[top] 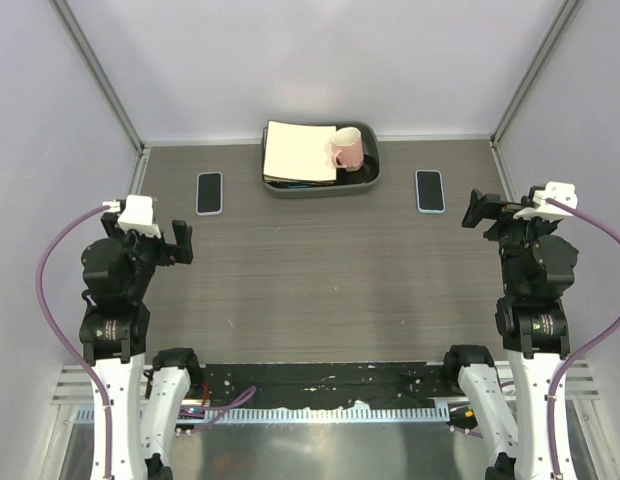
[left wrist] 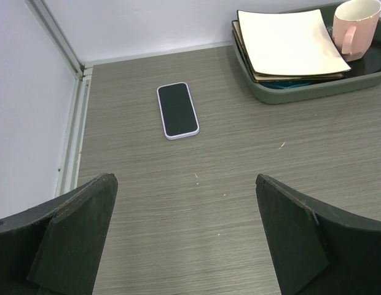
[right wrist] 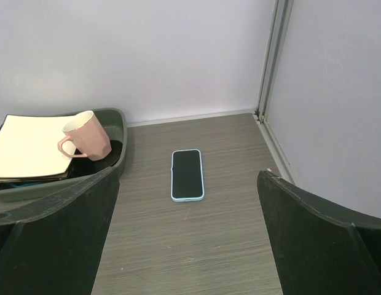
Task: Take the phone out of the phone case
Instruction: Pick up the phone at the center of the board.
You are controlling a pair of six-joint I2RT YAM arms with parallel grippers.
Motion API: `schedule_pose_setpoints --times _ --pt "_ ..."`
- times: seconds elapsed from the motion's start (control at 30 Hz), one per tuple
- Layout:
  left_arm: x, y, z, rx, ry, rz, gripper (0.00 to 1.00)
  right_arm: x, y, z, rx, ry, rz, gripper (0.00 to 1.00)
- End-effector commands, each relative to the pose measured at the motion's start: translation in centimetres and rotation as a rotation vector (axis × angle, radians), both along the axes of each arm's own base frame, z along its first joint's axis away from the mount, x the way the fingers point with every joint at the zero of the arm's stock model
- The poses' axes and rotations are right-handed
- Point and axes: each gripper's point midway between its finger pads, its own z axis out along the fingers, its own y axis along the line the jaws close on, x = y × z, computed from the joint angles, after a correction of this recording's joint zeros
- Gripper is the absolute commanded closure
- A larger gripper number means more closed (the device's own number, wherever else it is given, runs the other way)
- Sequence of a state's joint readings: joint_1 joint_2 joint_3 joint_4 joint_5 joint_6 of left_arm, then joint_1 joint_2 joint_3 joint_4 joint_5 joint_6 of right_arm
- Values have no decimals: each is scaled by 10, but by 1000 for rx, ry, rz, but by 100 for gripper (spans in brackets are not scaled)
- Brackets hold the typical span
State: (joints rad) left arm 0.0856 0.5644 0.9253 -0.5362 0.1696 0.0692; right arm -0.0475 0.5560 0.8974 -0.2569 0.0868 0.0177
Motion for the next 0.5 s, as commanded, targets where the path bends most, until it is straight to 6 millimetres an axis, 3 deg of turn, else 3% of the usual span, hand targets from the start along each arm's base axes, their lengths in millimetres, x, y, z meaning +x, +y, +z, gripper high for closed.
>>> schedule_pose_setpoints --times 0.0,0.3,0.47 --pt "2 -2 10 -11 -47 -12 0 -1 3 17 33 -75 14 0" --pt "21 13 -7 -31 8 72 0 3 9 4 -60 -39 59 1" --pt "53 16 -30 -62 143 81 0 4 20 -2 -93 -21 124 0"
